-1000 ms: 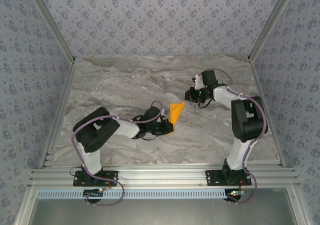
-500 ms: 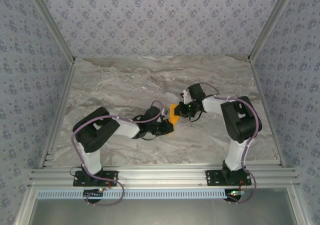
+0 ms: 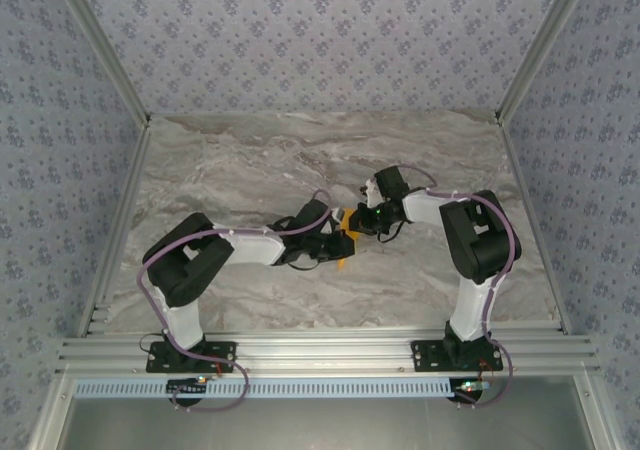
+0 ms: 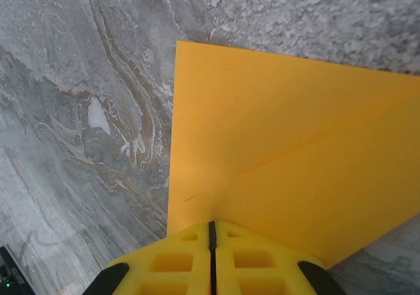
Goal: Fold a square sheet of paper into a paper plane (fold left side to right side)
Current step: Fold the wing for the fifth time at the center of the table.
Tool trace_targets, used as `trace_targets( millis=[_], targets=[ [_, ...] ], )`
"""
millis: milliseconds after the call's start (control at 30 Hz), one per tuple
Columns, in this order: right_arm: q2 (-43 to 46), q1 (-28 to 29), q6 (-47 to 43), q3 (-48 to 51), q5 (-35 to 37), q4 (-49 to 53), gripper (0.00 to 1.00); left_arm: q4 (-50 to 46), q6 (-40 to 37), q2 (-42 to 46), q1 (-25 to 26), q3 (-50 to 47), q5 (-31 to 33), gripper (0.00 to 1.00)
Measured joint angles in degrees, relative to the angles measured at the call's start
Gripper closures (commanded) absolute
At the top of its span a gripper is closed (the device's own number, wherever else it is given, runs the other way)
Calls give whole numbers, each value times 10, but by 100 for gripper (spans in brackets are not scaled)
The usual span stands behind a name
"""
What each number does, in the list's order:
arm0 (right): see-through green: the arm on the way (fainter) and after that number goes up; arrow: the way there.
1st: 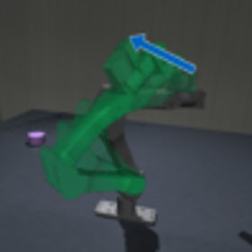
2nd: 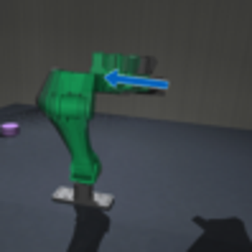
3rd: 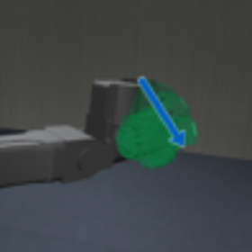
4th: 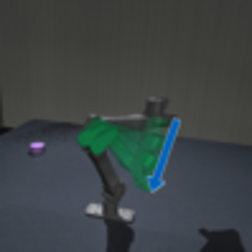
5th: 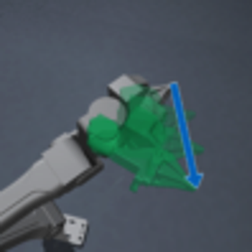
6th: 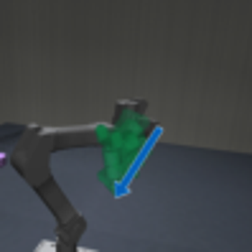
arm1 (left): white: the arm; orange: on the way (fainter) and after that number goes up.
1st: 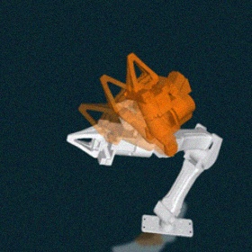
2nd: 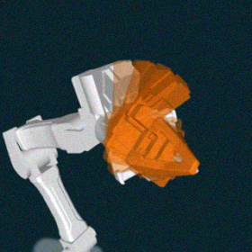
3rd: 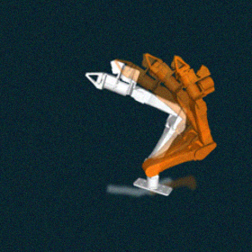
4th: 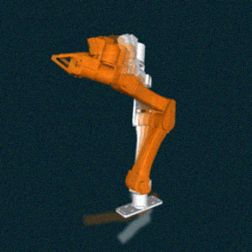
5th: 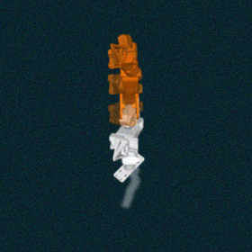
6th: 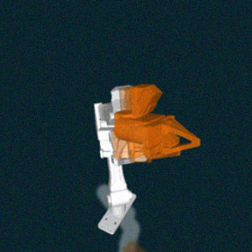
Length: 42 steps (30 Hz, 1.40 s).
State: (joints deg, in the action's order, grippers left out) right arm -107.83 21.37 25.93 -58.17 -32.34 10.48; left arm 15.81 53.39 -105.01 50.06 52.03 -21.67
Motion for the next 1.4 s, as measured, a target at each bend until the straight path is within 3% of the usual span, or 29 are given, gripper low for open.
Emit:
trace_targets(
  millis=[800,1400],
  targets=[
    [-9,1,-5,-21,6,33,90,-15,0,0,6,-41,-15,90],
    [-12,2,-9,-29,8,44,90,44,25,44,10,-121,-8,92]
  ],
)
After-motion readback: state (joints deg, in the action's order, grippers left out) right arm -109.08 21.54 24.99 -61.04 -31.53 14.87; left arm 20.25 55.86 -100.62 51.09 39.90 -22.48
